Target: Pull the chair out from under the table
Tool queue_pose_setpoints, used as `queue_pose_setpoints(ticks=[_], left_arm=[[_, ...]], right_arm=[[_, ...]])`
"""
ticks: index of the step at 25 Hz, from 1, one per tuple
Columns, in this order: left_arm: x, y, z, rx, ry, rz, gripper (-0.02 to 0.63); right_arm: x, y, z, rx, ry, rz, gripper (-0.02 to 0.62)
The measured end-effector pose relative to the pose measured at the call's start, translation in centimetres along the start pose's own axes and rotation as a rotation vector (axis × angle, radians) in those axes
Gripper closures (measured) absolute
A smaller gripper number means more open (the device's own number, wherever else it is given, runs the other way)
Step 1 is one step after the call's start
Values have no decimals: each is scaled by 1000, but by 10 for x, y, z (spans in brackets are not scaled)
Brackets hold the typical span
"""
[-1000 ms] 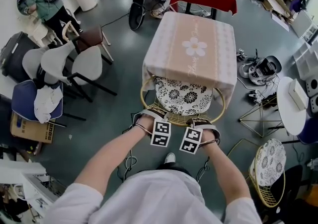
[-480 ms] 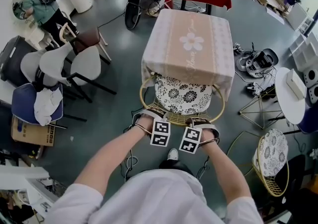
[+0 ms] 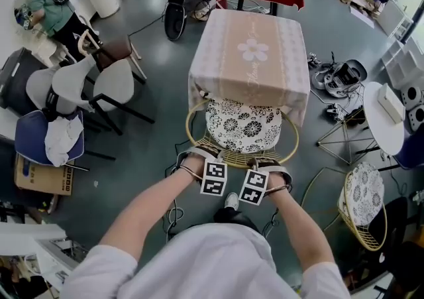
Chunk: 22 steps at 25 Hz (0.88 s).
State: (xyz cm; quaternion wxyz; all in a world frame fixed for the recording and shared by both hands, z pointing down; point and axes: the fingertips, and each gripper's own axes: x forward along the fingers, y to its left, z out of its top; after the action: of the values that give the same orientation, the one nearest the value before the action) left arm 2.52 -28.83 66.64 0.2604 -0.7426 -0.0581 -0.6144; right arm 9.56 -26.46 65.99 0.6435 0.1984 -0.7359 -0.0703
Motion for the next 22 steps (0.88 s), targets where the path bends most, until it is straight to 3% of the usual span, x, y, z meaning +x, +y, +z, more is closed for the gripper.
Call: queue_pose_setpoints(ticks=[22], left_arm=[[-22, -70, 9, 17, -14, -1, 543]], right_arm=[[-24, 69, 15, 35, 23, -8, 568]])
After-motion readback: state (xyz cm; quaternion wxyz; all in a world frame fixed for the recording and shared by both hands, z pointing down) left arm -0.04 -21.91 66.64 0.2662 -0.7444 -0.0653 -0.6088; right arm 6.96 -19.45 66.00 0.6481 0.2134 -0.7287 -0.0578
